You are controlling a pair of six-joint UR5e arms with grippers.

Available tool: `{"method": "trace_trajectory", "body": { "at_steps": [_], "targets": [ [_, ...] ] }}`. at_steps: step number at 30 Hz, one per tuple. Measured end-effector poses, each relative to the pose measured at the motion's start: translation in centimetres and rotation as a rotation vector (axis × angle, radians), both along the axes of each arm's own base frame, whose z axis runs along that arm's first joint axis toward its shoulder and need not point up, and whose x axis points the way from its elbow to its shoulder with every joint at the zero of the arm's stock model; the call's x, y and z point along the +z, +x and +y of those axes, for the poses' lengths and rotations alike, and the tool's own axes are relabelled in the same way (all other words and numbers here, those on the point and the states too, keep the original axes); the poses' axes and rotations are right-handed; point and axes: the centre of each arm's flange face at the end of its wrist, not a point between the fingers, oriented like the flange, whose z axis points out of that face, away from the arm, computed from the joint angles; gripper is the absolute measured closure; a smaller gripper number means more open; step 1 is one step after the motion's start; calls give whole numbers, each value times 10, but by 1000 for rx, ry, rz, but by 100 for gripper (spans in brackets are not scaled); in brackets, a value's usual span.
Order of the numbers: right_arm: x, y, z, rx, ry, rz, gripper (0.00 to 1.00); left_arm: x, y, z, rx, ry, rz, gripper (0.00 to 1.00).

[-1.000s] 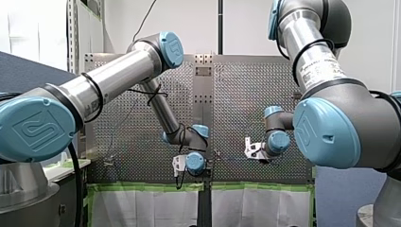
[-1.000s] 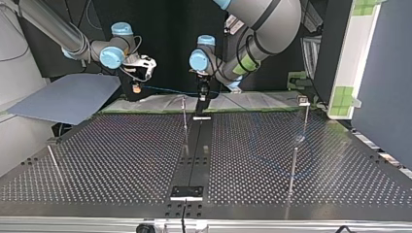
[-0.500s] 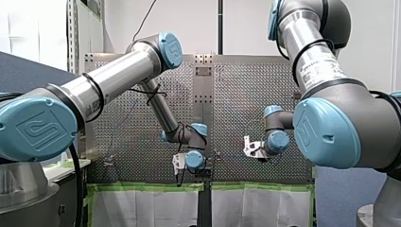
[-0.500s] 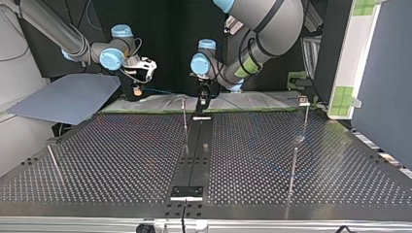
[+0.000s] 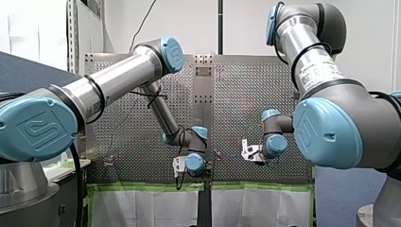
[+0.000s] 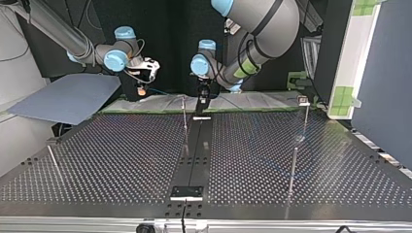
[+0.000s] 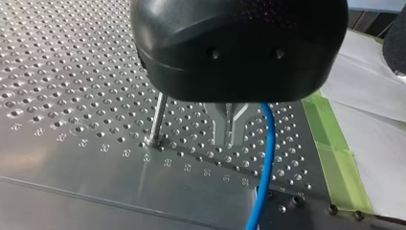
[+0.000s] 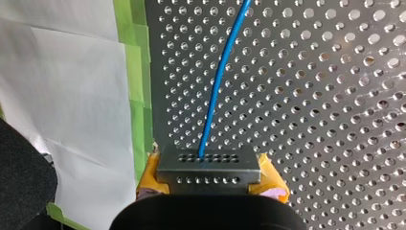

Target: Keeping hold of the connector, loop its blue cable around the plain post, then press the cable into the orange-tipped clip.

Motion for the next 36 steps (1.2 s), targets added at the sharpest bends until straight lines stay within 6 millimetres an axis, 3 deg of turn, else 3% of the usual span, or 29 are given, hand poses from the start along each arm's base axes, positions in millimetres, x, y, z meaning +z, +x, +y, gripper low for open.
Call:
{"method": "trace_trajectory", "body": {
  "at_steps": [11,26,36],
  "targets": [
    [5,4,-6,19,-4,-3,100,1,2,-1,-4,-9,-2,100],
    [8,36,15,198,-23,39,100,1,2,1,15,-20,0,100],
    [41,47,15,249,-55,-20,100,-1,1,8,40,-5,30,100]
  ]
}}
